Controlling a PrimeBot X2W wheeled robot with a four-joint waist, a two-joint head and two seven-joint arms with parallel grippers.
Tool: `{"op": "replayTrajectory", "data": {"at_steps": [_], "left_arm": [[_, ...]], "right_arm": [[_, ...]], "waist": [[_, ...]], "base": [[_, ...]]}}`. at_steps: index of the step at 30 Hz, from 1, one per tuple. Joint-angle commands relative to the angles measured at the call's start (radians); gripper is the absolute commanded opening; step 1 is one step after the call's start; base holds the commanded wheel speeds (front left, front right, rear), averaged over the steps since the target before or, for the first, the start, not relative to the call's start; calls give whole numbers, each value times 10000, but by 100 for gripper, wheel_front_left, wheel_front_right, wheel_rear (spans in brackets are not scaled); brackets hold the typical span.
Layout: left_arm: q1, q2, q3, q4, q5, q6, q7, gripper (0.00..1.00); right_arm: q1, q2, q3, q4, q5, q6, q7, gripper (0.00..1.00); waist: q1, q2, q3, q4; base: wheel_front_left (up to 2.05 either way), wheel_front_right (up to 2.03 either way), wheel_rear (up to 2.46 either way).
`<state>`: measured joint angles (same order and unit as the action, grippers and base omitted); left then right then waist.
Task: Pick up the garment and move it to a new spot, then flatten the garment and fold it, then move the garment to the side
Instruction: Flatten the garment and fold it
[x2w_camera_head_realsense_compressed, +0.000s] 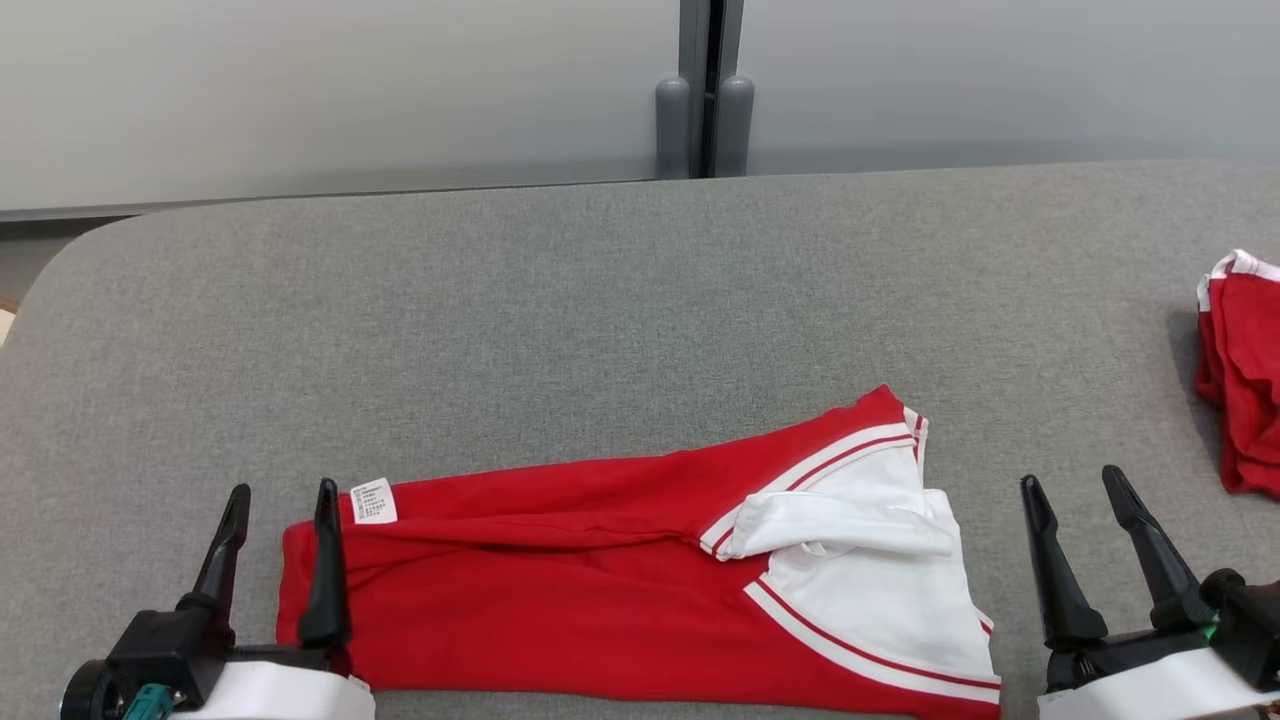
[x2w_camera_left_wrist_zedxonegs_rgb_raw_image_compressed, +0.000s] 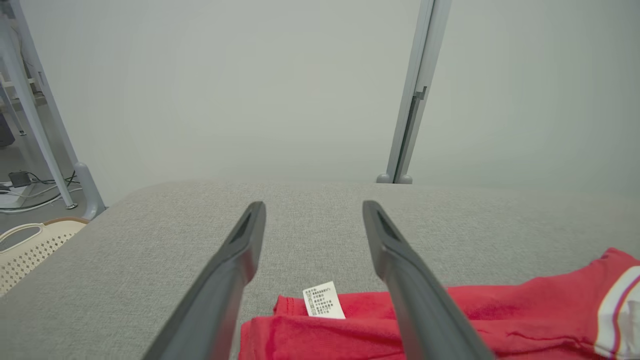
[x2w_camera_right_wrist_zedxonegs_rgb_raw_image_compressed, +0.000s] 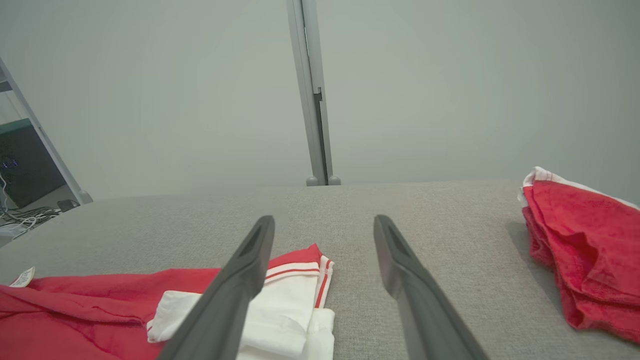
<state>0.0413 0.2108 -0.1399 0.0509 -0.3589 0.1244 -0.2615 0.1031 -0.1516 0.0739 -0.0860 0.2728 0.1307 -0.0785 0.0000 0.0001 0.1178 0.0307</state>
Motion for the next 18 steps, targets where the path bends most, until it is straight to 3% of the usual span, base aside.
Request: {"op": "replayTrajectory", "data": {"at_steps": [1,18], "left_arm": [[79,76,18,24,86,47,-42,100],[56,173,-297,270,171,135,210,100]], "right_arm": [[49,-6,-45,-69,-95,-2,40,100],[165,155,-211,-79,-206,-2,383,100]], "waist": [[0,-1,-123,-25],[0,-1,-213,56]], "base": [[0,0,0],[0,0,0]]}}
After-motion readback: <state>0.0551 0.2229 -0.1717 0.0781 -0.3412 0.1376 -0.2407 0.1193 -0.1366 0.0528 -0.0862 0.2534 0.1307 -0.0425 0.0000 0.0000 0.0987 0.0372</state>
